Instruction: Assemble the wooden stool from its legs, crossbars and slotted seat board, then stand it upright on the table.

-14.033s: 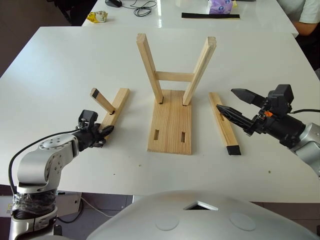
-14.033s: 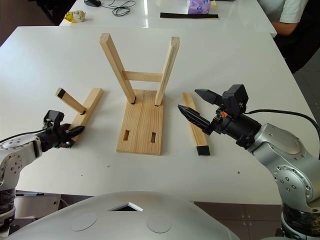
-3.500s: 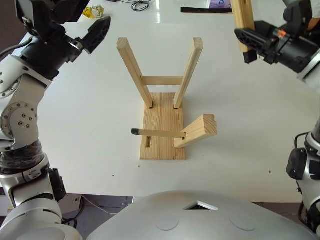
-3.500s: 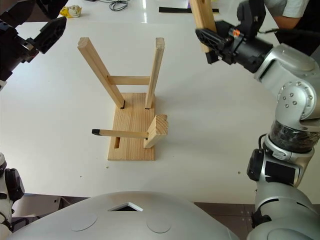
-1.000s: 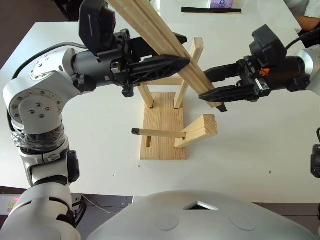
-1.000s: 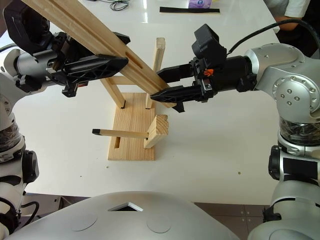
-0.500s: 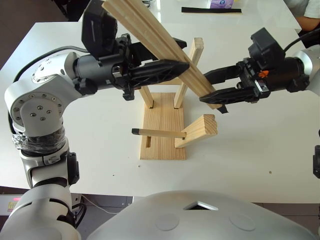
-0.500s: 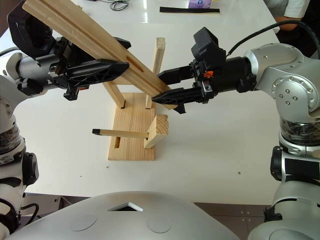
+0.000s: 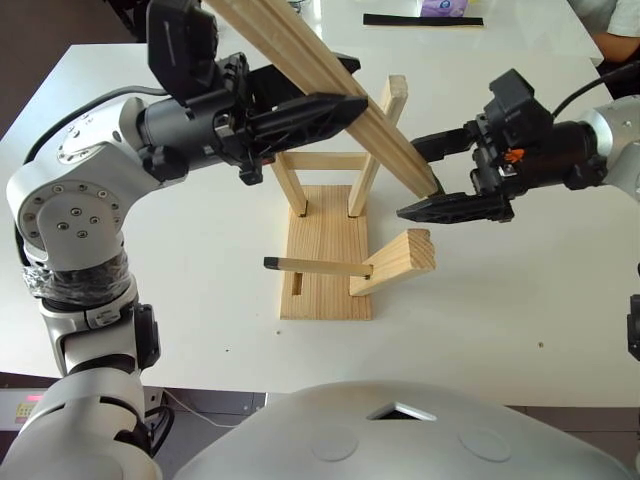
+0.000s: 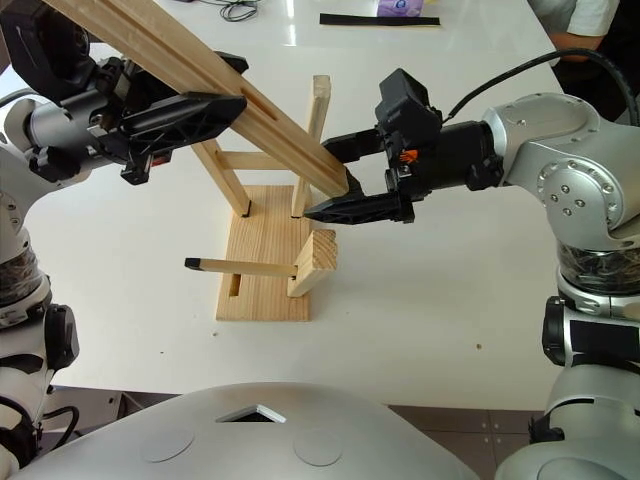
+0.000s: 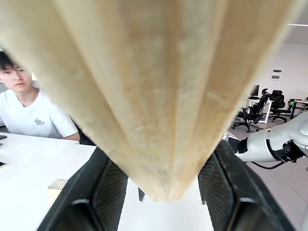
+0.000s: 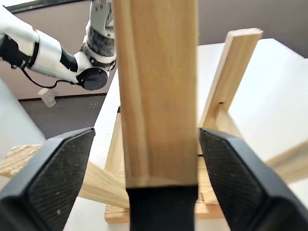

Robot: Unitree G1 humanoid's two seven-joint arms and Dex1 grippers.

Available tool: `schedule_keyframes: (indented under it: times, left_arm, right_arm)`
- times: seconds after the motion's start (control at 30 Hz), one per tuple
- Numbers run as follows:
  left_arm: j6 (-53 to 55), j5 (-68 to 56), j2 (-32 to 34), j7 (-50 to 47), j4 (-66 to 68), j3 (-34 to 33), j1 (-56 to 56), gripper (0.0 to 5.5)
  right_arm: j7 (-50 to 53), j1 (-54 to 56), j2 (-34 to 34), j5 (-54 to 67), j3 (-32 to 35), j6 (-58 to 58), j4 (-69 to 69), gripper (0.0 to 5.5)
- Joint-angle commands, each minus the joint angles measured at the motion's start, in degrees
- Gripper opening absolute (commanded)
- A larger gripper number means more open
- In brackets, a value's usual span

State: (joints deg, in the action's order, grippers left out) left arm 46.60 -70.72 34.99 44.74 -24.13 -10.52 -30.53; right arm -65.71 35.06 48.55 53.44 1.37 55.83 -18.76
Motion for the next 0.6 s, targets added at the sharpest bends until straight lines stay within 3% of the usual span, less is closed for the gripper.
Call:
schedule_keyframes:
  times: [0.03,0.2,0.37,0.43,0.6]
  left_arm:
    - [-0.2,-0.1,0.7,-1.2,0.5,-1.7,-0.3,2.06]
    - [-0.5,0.9,1.4,-2.0,1.3,-2.5,-0.4,2.06]
    - [0.2,2.4,5.0,-2.3,2.3,-5.1,-0.3,2.06]
    - [-0.4,3.8,7.8,-0.2,2.5,-7.0,0.8,2.06]
    - [-5.3,12.2,14.2,7.9,1.5,-8.5,7.5,2.06]
  right_arm:
    - [3.3,3.3,0.9,10.7,15.4,2.0,5.5,3.86]
    - [4.2,0.1,1.0,9.4,15.5,0.0,3.4,3.86]
    - [7.8,-0.4,2.4,11.8,23.4,-0.2,8.4,3.86]
    - [8.8,-1.1,1.8,12.8,25.5,-0.5,7.9,3.86]
    - [10.2,-7.2,0.1,11.5,23.7,-1.6,2.2,3.86]
